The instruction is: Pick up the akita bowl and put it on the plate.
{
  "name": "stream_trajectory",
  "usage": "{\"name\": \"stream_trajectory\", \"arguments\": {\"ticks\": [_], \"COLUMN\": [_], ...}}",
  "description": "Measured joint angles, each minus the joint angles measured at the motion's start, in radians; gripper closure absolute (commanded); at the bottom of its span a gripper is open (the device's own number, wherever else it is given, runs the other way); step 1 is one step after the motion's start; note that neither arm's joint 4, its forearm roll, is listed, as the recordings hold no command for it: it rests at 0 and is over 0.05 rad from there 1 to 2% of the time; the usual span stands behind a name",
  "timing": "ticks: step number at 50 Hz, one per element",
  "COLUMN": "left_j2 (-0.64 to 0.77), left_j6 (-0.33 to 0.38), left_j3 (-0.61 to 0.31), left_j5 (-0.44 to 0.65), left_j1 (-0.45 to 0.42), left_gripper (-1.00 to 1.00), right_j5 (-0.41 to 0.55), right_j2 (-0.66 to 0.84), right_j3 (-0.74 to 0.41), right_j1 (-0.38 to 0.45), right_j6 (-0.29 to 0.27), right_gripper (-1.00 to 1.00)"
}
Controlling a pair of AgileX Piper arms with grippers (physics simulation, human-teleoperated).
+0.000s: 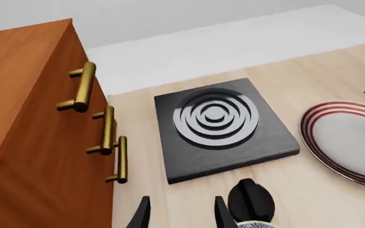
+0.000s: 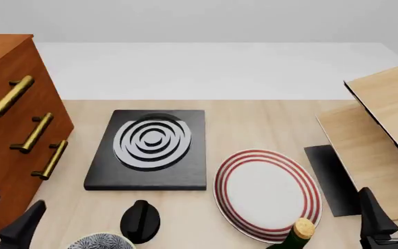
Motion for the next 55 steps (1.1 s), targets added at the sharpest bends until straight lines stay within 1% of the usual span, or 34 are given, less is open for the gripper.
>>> {"name": "stream_trajectory", "arguments": {"ticks": [13, 23, 44, 55], "left_j2": [0.036, 0.048, 0.043, 0.029], "left_j6": [0.018, 0.015, 0.02, 0.014], "left_j3": [-0.118, -0.165, -0.183, -0.16], "left_j5": [0.192, 0.303, 0.449, 0.491], "left_j1": [-0.028, -0.051, -0.085, -0.101], "left_gripper": [-1.0, -1.0, -1.0, -1.0], "right_j5": [0.0, 0.0, 0.0, 0.0], "right_j2": [0.0, 0.0, 0.0, 0.0], "right_j3": [0.0, 0.0, 0.0, 0.0], "right_j1": [0.0, 0.0, 0.0, 0.0], "right_j6": [0.0, 0.0, 0.0, 0.0], "right_gripper": [-1.0, -1.0, -1.0, -1.0]}}
